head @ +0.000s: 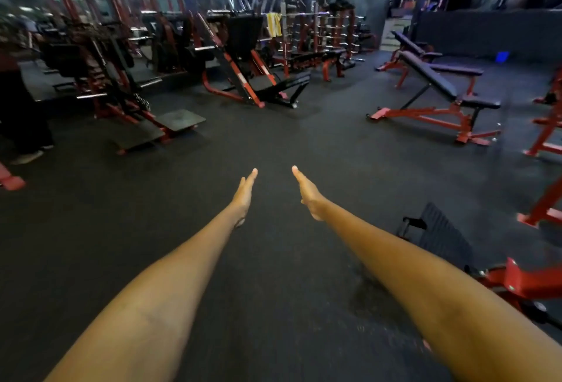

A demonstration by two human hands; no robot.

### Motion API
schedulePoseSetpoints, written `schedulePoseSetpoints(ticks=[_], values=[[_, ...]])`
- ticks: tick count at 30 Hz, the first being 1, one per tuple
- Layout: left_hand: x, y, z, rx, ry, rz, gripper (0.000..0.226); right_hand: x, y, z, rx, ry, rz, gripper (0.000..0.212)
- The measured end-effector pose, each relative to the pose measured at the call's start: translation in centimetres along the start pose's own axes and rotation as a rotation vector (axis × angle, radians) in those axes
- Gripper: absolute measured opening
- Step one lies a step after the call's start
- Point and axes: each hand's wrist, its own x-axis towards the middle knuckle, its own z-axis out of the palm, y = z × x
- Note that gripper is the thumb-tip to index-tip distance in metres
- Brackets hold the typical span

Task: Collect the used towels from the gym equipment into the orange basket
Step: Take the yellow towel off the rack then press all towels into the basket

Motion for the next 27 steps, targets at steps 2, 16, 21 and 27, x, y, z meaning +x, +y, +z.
schedulePoseSetpoints(ticks=[2,16,21,27], values=[[4.0,1.6,0.3,-0.022,0.014,0.014,0.075,4.2,-1.9,-0.8,0.01,-0.009,-0.014,0.06],[34.2,7.9,1.3,-0.033,0.062,0.029,0.075,33.9,-5.4,-4.5,-0.002,-0.045,0.005,0.061],[45.6,13.0,2.3,0.017,0.06,0.056,0.062,45.9,-9.2,-7.3,0.018,0.015,0.026,0.061],[60.2,19.5,5.5,0.144,0.058,0.084,0.055,60.0,-12.9,-12.1,0.027,0.17,-0.008,0.054]])
